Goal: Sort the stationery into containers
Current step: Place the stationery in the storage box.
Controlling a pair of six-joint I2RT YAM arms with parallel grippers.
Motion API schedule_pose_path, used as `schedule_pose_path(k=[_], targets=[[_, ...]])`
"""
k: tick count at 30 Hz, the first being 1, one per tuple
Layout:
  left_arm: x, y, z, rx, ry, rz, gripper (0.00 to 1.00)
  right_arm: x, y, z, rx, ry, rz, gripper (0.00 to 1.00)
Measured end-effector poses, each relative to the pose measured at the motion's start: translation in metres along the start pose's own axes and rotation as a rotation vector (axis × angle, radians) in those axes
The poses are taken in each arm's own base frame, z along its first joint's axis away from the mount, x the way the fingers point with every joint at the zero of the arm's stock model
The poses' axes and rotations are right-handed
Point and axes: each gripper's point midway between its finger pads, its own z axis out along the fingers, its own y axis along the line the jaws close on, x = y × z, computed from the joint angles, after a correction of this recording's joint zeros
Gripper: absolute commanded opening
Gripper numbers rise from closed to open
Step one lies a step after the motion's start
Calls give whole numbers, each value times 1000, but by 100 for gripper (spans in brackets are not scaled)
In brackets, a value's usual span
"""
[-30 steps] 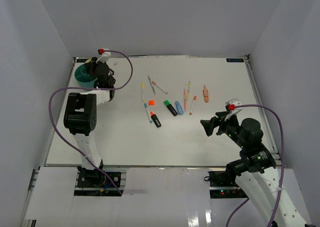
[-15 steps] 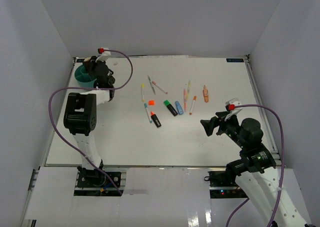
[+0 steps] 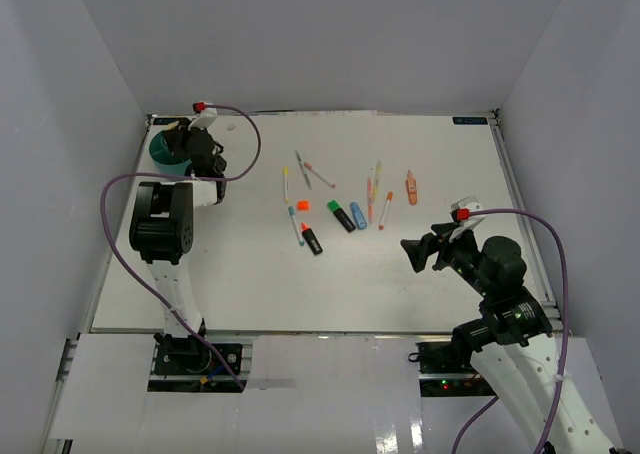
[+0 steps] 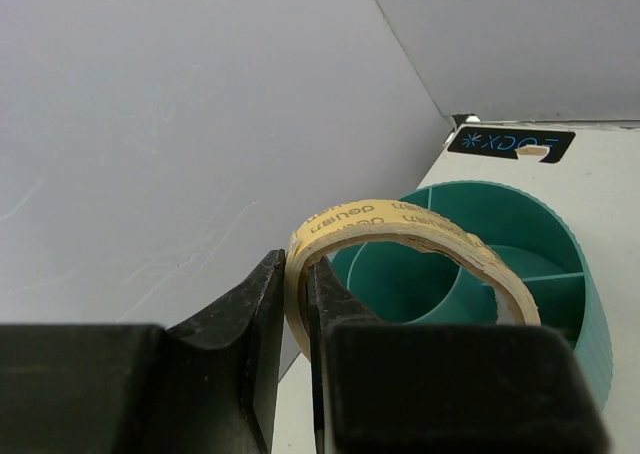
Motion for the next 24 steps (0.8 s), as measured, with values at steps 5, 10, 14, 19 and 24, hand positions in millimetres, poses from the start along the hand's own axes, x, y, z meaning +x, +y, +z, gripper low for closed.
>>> schedule_pose_path(k=[5, 10, 14, 19, 24], targets=[[-1, 2, 1, -4, -7, -5, 0, 0, 0, 0, 0, 0, 0, 90], [-2, 0, 1, 3, -13, -5, 0, 0, 0, 0, 0, 0, 0, 90], [-1, -3, 1, 13, -20, -1, 0, 0, 0, 0, 0, 0, -1, 90], [5, -10, 2, 26, -18, 18, 0, 1, 0, 1, 1, 7, 0, 90], [17, -22, 1, 49, -4, 49, 12, 2, -1, 1, 1, 9, -1, 90]])
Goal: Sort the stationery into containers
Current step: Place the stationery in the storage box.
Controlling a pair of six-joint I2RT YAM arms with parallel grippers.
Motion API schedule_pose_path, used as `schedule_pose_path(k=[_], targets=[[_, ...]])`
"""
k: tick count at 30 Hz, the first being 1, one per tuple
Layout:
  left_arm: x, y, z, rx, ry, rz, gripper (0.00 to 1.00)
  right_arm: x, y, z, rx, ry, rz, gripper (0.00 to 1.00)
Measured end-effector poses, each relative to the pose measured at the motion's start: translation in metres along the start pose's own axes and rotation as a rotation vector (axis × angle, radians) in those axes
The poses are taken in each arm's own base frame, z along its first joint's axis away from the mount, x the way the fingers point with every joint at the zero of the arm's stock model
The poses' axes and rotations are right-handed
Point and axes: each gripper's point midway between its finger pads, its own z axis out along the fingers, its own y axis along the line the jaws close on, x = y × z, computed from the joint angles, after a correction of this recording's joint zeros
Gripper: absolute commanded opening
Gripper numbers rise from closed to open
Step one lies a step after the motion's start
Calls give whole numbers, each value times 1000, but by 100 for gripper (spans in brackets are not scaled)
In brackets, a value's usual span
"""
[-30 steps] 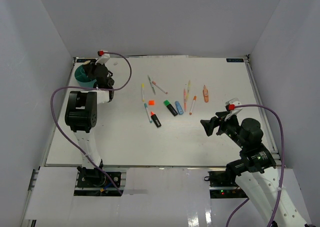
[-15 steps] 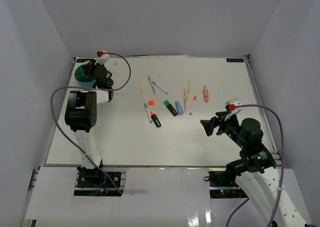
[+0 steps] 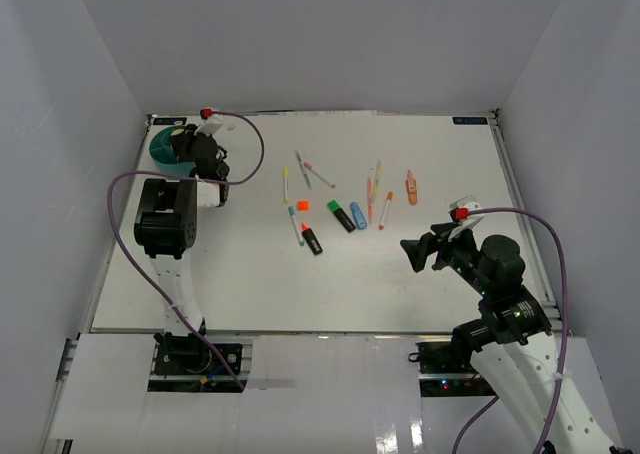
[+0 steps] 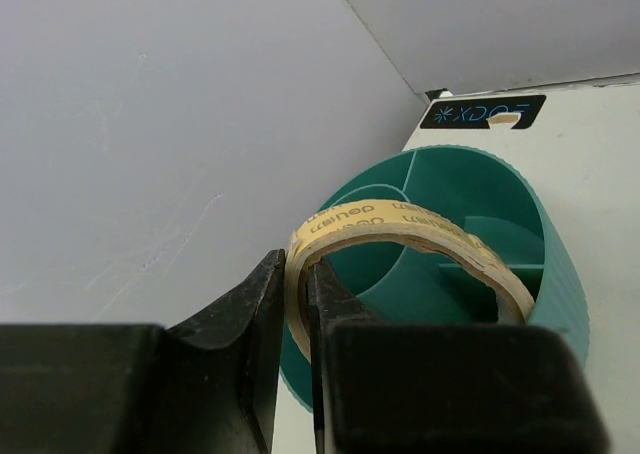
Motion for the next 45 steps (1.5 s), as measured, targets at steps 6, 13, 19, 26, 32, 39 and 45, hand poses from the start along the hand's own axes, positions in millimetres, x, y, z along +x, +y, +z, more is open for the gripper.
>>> schedule_pose_path(k=[6, 13, 19, 26, 32, 39, 45], targets=[[1, -2, 0, 7, -3, 2, 31, 1, 0, 0, 0, 3, 1, 90], [2, -5, 0, 17, 1, -7, 44, 1, 0, 0, 0, 3, 0, 90], [4, -8, 0, 28, 8, -11, 52, 0, 0, 0, 0, 1, 0, 90], [2, -8, -1, 39, 15, -27, 56, 0, 0, 0, 0, -1, -1, 90], [-3, -9, 0, 59, 18, -56, 57, 0, 0, -1, -1, -4, -1, 90], [0, -18, -1, 95, 32, -62, 59, 0, 0, -1, -1, -4, -1, 90], [2, -24, -2, 122, 39, -55, 65, -1, 0, -1, -1, -5, -2, 90]])
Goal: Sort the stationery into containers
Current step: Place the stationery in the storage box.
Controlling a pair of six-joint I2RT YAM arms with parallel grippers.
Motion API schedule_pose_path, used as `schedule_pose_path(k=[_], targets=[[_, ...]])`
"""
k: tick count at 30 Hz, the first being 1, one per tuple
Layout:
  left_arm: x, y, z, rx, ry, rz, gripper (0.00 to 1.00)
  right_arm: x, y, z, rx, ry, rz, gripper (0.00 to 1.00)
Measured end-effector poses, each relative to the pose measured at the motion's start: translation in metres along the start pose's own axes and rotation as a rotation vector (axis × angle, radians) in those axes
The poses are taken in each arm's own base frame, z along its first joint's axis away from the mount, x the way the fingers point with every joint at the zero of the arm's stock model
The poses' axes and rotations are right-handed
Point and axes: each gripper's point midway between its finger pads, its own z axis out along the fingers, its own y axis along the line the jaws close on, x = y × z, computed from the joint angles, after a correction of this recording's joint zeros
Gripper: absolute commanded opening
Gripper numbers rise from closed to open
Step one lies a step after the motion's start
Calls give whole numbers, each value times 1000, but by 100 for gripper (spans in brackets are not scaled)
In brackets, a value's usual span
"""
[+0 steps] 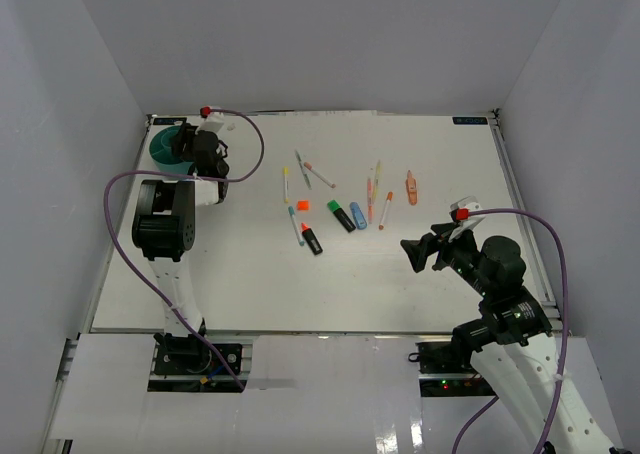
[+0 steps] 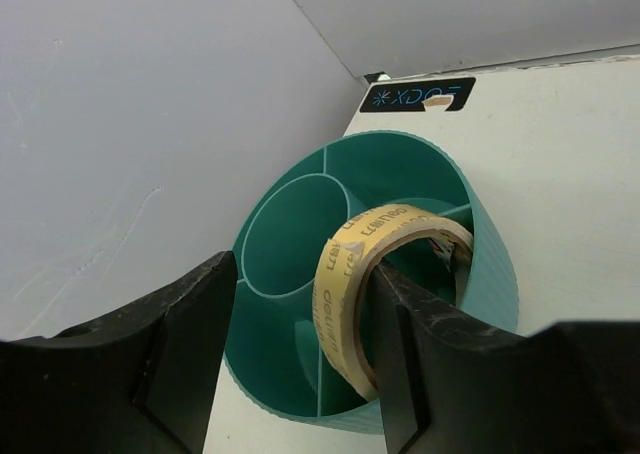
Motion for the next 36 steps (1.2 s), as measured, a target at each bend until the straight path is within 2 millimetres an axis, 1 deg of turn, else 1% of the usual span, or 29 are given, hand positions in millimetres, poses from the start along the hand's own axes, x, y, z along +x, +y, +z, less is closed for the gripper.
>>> schedule_pose_path(k=[5, 12, 17, 22, 27, 30, 36], targets=[[1, -3, 1, 13, 9, 0, 68, 0, 0, 0, 0, 0, 0, 90], [-8, -1, 5, 9, 4, -28, 72, 0, 0, 0, 0, 0, 0, 90], [-5, -5, 5, 20, 22, -44, 73, 0, 0, 0, 0, 0, 0, 90], [0, -9, 4, 37, 43, -55, 76, -1, 0, -1, -1, -5, -2, 90], [3, -9, 6, 42, 62, -72, 83, -1, 1, -1, -2, -7, -2, 90], [0, -6, 7, 46, 68, -93, 87, -2, 1, -1, -2, -8, -2, 90], [-16, 6, 5, 49, 59, -146, 93, -2, 1, -1, -2, -8, -3, 90]])
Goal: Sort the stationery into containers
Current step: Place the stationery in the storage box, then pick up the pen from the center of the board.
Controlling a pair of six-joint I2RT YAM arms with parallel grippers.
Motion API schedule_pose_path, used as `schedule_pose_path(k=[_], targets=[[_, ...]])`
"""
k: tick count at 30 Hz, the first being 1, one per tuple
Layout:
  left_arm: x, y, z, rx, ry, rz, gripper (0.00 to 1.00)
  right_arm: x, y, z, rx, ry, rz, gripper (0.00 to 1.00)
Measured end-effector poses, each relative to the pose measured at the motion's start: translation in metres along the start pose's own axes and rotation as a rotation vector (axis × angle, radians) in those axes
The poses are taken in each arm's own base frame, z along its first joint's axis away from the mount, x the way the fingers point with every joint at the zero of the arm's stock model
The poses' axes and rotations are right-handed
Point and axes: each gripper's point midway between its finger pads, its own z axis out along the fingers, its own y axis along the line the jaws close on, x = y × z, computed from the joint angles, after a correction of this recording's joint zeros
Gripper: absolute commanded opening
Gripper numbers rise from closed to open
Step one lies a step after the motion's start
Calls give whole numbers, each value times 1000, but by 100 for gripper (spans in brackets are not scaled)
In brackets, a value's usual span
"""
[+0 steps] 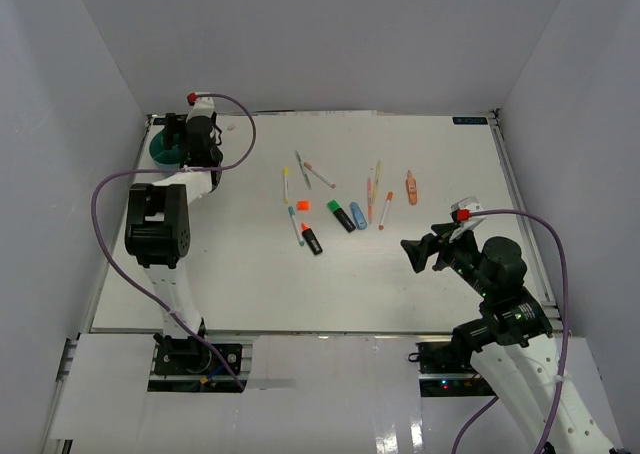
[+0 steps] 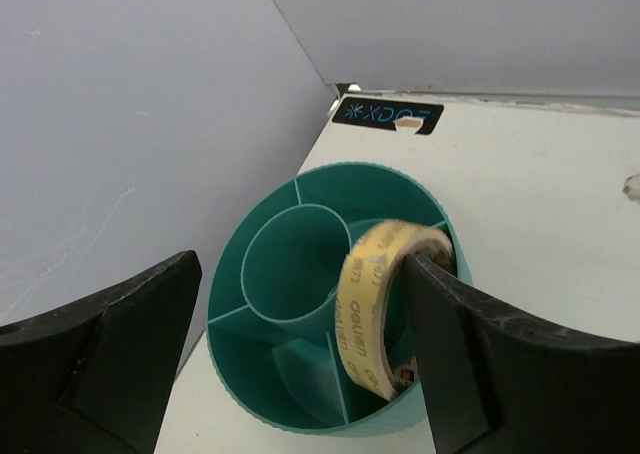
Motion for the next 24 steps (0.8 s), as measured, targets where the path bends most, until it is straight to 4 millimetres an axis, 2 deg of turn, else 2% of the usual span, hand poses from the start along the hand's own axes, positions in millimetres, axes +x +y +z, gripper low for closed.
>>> schedule_pose_path(k=[6, 12, 14, 16, 21, 24], targets=[[-17, 3, 1, 24, -8, -68, 94, 0, 0, 0, 0, 0, -2, 90], [-16, -2, 1, 65, 11, -97, 94, 0, 0, 0, 0, 0, -3, 90], [-14, -4, 1, 80, 21, -108, 90, 0, 0, 0, -1, 0, -3, 90], [-13, -8, 0, 100, 32, -125, 90, 0, 0, 0, -1, 0, -3, 90], [-16, -16, -12, 181, 71, -191, 93, 0, 1, 0, -4, 0, -3, 90], [-33, -15, -27, 246, 88, -272, 98, 0, 1, 0, -4, 0, -3, 90]])
